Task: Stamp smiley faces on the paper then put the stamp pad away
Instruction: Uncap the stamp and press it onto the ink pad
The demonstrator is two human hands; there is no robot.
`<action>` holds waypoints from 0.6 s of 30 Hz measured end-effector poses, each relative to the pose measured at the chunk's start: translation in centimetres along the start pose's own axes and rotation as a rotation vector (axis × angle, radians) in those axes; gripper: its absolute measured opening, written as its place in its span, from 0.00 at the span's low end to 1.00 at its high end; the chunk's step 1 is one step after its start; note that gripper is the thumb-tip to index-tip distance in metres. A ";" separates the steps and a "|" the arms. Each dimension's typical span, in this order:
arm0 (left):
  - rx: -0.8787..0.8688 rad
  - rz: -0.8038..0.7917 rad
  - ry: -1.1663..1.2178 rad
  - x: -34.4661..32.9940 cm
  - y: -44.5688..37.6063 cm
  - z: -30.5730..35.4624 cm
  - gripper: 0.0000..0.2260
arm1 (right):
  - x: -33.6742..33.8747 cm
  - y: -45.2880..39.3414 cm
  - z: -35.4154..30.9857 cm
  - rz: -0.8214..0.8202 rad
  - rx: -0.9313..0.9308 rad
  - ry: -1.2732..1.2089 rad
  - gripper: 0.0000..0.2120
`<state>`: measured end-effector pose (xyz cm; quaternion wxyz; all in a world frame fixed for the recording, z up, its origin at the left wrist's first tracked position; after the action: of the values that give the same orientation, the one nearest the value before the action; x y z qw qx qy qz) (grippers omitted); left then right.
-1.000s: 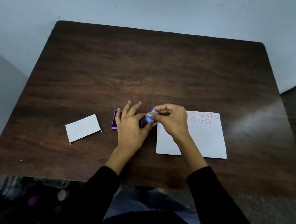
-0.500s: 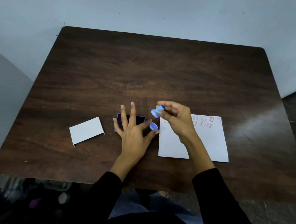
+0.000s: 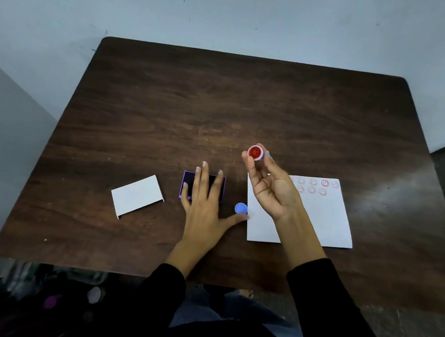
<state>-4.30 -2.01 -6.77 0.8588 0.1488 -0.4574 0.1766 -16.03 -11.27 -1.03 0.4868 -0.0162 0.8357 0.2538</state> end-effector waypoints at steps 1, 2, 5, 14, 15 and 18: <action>0.020 -0.011 0.036 0.6 -0.6 -0.5 0.49 | 0.0 0.0 0.1 0.003 0.000 0.006 0.09; 0.042 -0.017 0.054 1.4 -1.3 -1.3 0.51 | 0.1 -0.1 0.3 0.005 0.000 0.023 0.09; 0.082 -0.056 -0.003 3.8 -3.8 -3.7 0.56 | 0.2 -0.4 1.0 0.019 0.012 0.127 0.10; 0.070 -0.266 -0.080 5.6 -6.9 -5.4 0.47 | 0.2 -0.3 6.8 -0.174 0.540 1.379 0.12; 0.074 -0.267 -0.062 5.5 -6.9 -5.5 0.47 | 0.2 -0.1 7.3 -0.237 0.584 1.481 0.12; 0.080 -0.259 -0.002 5.5 -6.8 -5.6 0.43 | -0.1 0.2 8.5 -0.369 0.649 1.681 0.11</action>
<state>5.63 -4.81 -5.79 0.8674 0.2411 -0.4276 0.0821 -9.18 -7.36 -4.19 -0.2673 -0.1911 0.9290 -0.1701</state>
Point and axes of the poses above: each hand's wrist, its own y-axis away from the middle knuckle, its own x-axis out of the back of the hand, z = x × y, the point moved 1 cm from there along -y, towards the middle knuckle, and after that the axes turned 12 degrees about x, right-handed, at the moved point
